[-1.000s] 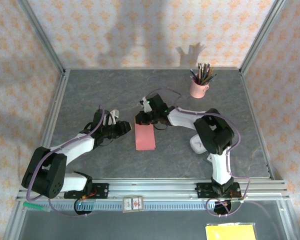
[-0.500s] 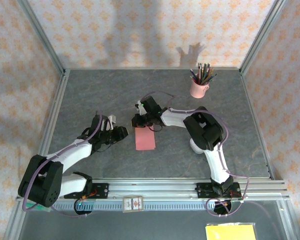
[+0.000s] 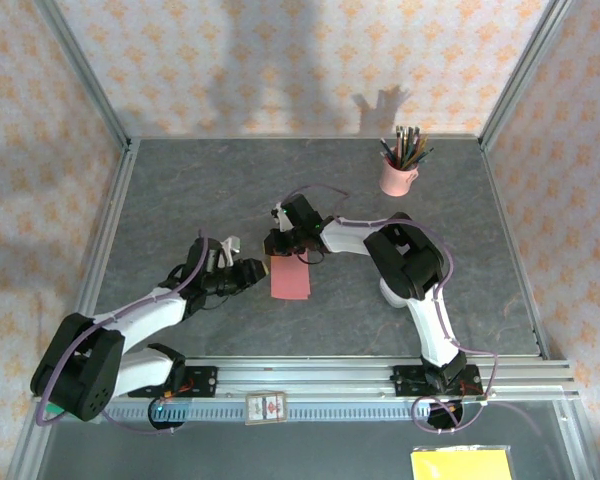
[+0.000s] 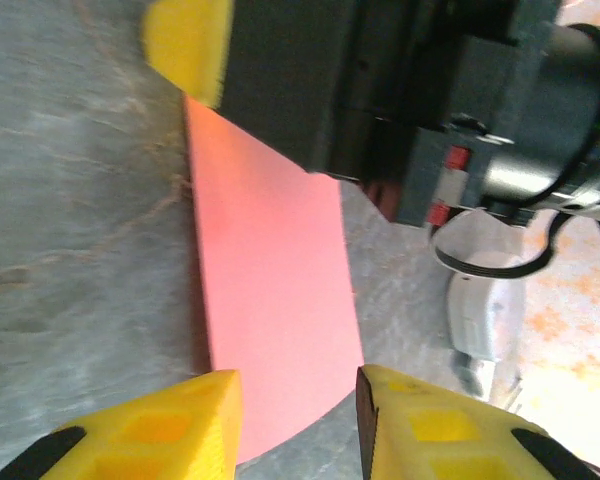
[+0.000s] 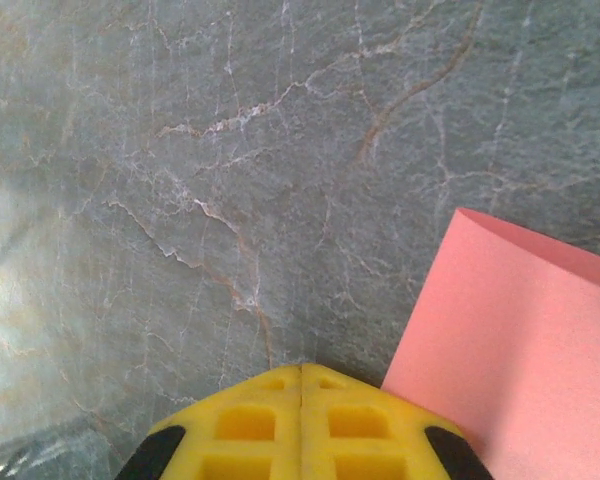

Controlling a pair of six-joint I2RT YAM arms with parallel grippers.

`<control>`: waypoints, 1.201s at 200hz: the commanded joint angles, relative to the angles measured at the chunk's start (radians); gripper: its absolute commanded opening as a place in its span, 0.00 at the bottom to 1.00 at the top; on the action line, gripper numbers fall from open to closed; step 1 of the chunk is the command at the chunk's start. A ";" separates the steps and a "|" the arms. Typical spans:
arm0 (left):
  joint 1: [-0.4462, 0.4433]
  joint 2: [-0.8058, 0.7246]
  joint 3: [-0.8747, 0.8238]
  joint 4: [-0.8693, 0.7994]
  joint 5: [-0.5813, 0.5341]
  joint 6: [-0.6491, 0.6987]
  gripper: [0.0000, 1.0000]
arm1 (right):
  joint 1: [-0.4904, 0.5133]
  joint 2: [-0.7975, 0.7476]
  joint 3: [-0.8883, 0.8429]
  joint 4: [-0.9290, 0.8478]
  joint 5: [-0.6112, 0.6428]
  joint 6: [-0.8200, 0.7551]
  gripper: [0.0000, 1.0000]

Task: Fold a paper plane with a square sheet of paper (pick it up from the middle)
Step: Hold the square sheet of paper at the center of the table, then first fold the square sheet of paper in half at the center of the table.

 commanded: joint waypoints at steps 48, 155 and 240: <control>-0.039 0.183 0.035 0.302 0.000 -0.089 0.21 | -0.010 0.010 -0.076 -0.004 0.063 0.055 0.00; -0.018 0.420 0.138 0.287 -0.006 0.056 0.00 | -0.014 0.009 -0.096 -0.005 0.070 0.062 0.00; -0.021 0.448 0.094 0.160 0.015 0.130 0.00 | -0.017 0.028 -0.079 -0.031 0.091 0.063 0.00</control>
